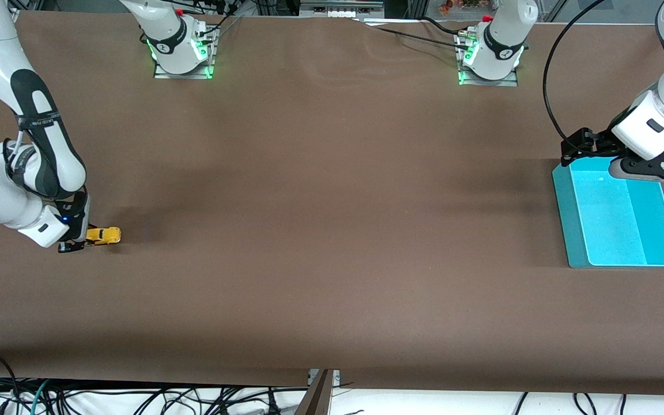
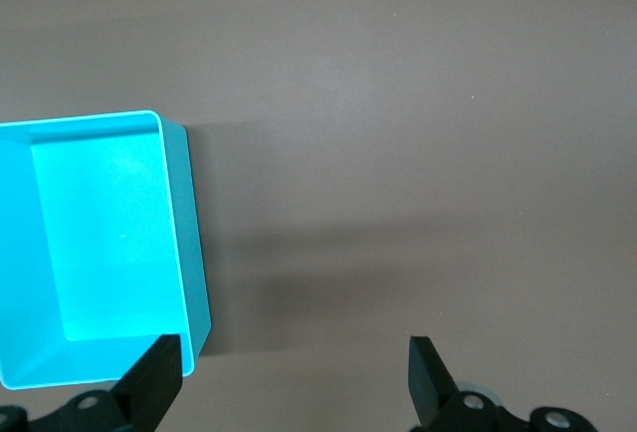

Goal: Wind and store yellow beetle car
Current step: 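Release the car so it rolls toward the cyan bin, withdraw right gripper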

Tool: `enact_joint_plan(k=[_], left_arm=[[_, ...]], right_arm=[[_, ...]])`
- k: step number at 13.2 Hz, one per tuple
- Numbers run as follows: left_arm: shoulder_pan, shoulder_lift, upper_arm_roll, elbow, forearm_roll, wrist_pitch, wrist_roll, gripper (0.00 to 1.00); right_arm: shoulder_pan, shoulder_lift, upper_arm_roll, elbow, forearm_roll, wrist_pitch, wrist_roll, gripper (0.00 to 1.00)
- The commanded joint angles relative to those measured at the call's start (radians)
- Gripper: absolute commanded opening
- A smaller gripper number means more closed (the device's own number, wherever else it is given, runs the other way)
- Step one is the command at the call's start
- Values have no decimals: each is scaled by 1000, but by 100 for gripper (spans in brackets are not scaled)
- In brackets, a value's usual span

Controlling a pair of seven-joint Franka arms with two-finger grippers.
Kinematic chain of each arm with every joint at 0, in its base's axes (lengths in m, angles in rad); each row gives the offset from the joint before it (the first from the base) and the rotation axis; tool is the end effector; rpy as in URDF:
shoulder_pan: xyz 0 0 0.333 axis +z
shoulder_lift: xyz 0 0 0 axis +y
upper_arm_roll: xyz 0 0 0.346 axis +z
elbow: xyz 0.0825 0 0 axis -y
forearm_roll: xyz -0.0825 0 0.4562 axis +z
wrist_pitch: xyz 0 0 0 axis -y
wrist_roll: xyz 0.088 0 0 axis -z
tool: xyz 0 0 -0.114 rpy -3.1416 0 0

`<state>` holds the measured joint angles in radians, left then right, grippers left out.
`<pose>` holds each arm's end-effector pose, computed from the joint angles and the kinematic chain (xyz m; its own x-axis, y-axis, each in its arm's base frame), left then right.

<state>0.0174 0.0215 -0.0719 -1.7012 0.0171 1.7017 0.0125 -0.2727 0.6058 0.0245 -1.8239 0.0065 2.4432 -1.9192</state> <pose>0.6381 -0.0327 0.5739 0.9974 -0.0692 -0.0211 -0.0695 -0.9975 -0.0151 0.6928 -0.1763 0.1663 -0.0908 0.9958 0.0125 0.9957 0.0905 0.0190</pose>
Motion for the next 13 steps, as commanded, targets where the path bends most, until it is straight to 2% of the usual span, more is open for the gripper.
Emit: enact_joint_plan(k=[1, 2, 4, 6, 9, 13], left_arm=[[7, 11, -2, 28, -8, -28, 17, 100], [7, 11, -2, 28, -8, -45, 17, 100], [4, 11, -6, 31, -5, -44, 8, 100], [3, 9, -11, 38, -8, -51, 4, 100], [4, 11, -9, 40, -8, -48, 12, 100], [6, 15, -8, 41, -9, -48, 17, 100]], right_arm=[[-22, -4, 12, -3, 47, 22, -27, 99], [-11, -6, 18, 61, 61, -10, -23, 100], [10, -11, 38, 193, 66, -160, -6, 100], [13, -11, 60, 267, 70, -243, 90, 100], [17, -78, 107, 301, 67, -300, 358, 100], [23, -145, 137, 322, 72, -363, 747, 100]])
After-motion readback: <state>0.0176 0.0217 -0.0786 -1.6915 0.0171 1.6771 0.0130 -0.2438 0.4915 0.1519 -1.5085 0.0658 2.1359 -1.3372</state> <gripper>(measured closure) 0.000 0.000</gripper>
